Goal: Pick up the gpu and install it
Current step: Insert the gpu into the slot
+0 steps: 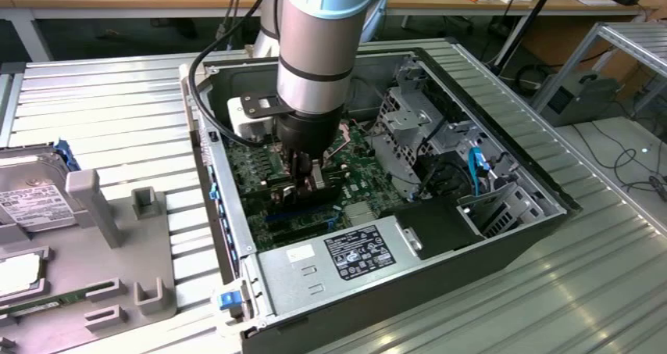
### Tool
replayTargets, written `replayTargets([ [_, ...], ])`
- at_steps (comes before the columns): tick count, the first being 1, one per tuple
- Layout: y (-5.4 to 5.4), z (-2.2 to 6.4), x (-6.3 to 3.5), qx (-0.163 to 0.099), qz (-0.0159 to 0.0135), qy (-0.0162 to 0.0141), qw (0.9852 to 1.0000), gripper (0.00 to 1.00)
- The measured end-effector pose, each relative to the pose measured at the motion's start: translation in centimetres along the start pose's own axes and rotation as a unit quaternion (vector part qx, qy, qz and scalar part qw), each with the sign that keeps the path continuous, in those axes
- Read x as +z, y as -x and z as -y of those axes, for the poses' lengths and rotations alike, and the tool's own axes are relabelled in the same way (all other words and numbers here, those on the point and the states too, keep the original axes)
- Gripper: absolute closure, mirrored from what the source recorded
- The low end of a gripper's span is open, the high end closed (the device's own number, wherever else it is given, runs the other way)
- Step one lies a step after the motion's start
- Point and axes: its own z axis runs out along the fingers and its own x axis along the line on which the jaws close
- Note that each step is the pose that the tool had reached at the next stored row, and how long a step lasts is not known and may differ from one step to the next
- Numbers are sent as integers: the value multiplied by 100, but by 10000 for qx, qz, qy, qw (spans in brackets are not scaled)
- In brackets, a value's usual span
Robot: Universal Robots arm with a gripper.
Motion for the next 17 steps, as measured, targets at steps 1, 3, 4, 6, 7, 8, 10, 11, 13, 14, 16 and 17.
replayTargets([
  [1,0,0,0,0,0,0,10000,73],
  [3,0,0,3,0,0,0,10000,73],
  [4,0,0,6,0,2,-1,10000,73],
  [6,0,0,11,0,0,0,10000,73],
  [7,0,0,14,0,0,0,10000,73],
  [8,0,0,15,0,0,0,10000,73],
  [10,0,0,15,0,0,0,10000,73],
  [11,1,0,16,0,2,0,10000,73],
  [13,1,0,16,0,1,-1,10000,72],
  [14,1,0,16,0,1,-1,10000,65],
  [16,0,0,6,0,-2,1,10000,65],
  [17,0,0,-34,-1,0,-1,10000,65],
])
